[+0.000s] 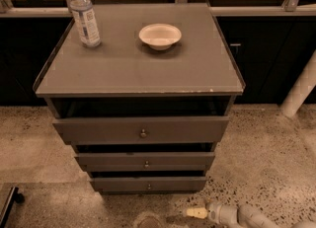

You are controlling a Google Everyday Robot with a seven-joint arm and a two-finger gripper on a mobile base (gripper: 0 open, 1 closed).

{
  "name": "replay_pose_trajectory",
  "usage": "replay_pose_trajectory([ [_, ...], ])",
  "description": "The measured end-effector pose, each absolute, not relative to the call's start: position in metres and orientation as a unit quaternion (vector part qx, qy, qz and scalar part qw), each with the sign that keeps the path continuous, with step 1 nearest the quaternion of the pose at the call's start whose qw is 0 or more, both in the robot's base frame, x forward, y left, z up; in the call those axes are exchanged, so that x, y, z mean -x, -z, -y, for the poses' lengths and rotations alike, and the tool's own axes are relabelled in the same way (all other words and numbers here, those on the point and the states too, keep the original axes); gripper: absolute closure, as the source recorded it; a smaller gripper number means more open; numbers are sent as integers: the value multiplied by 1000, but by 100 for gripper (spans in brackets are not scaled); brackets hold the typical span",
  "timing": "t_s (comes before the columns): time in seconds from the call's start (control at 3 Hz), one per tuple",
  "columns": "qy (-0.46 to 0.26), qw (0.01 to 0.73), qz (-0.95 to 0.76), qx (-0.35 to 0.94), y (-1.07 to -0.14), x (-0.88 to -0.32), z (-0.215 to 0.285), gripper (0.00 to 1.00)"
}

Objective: Close bottom drawer

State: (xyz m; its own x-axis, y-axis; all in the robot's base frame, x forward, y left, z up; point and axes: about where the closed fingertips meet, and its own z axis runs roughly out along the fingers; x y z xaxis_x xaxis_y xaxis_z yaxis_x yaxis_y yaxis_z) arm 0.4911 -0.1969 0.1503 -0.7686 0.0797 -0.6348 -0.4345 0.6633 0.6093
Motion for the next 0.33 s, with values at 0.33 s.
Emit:
replay_pose_trajectory([
  [0.33,-397,324,-852,104,-150,-491,197,0],
])
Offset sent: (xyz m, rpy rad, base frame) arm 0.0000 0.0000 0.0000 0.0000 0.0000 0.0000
